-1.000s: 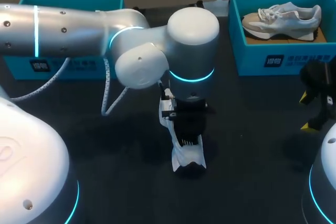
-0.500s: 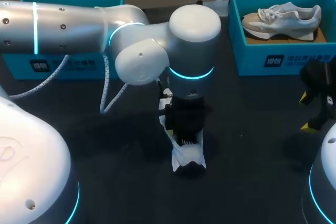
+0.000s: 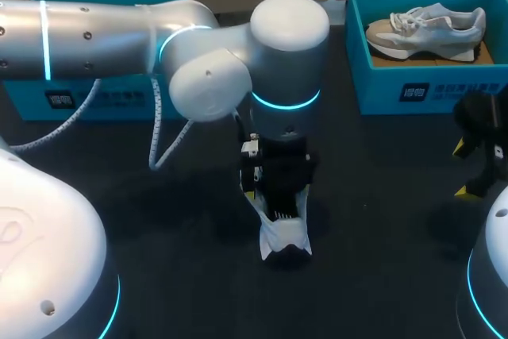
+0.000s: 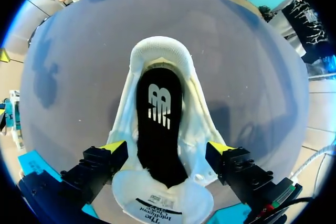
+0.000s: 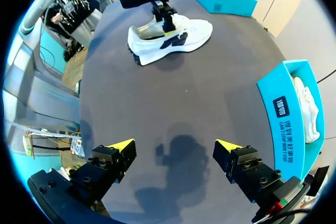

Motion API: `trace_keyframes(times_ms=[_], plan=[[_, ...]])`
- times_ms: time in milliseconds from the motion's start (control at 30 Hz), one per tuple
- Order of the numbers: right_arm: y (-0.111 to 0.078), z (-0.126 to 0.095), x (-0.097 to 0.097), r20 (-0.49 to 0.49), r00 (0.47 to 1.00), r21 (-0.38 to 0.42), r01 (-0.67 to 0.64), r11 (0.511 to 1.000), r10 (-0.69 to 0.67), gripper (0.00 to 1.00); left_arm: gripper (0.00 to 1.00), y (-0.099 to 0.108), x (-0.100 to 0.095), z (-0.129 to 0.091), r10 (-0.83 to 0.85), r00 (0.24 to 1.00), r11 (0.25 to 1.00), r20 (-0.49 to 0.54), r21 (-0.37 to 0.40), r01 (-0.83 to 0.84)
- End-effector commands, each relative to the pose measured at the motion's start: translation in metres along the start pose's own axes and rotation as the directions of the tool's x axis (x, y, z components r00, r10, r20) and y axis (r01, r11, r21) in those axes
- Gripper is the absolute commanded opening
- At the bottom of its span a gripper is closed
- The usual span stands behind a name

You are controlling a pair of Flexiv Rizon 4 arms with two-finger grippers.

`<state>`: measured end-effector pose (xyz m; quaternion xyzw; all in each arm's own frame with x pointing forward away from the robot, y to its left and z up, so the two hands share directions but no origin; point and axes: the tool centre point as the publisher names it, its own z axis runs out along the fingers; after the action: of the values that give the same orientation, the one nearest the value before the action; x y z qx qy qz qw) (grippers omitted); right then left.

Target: Take the shoe out of the shoebox, open the shoe tongue, remove and reinsert the insole, then place the shoe into the shoebox

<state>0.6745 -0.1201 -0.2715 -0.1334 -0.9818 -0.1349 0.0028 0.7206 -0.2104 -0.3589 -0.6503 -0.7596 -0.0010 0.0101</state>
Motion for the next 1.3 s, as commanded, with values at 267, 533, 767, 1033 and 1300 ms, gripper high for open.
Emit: trace_keyframes(times_ms=[267, 533, 767, 1033, 1300], plan=[[0.0, 0.0, 0.001, 0.002, 1.0, 0.003, -0.001, 1.0, 0.001, 1.0, 1.0, 0.006, 0.008, -0.011, 0.012, 1.0, 1.0, 0.001, 0.004, -0.012], [0.0, 0.0, 0.001, 0.002, 1.0, 0.003, -0.001, 1.0, 0.001, 1.0, 1.0, 0.029, 0.009, -0.027, -0.003, 1.0, 1.0, 0.012, -0.026, 0.003], [0.0, 0.0, 0.001, 0.002, 1.0, 0.003, -0.001, 1.0, 0.001, 1.0, 1.0, 0.043, 0.01, -0.038, -0.015, 1.0, 0.999, 0.026, -0.038, 0.016], [0.0, 0.0, 0.001, 0.002, 1.0, 0.003, -0.001, 1.0, 0.001, 1.0, 1.0, 0.07, 0.021, -0.065, -0.033, 0.999, 0.998, 0.04, -0.046, 0.035], [0.0, 0.0, 0.001, 0.002, 1.0, 0.003, -0.001, 1.0, 0.001, 1.0, 1.0, 0.099, 0.02, -0.087, -0.048, 0.998, 0.998, 0.049, -0.037, 0.05]])
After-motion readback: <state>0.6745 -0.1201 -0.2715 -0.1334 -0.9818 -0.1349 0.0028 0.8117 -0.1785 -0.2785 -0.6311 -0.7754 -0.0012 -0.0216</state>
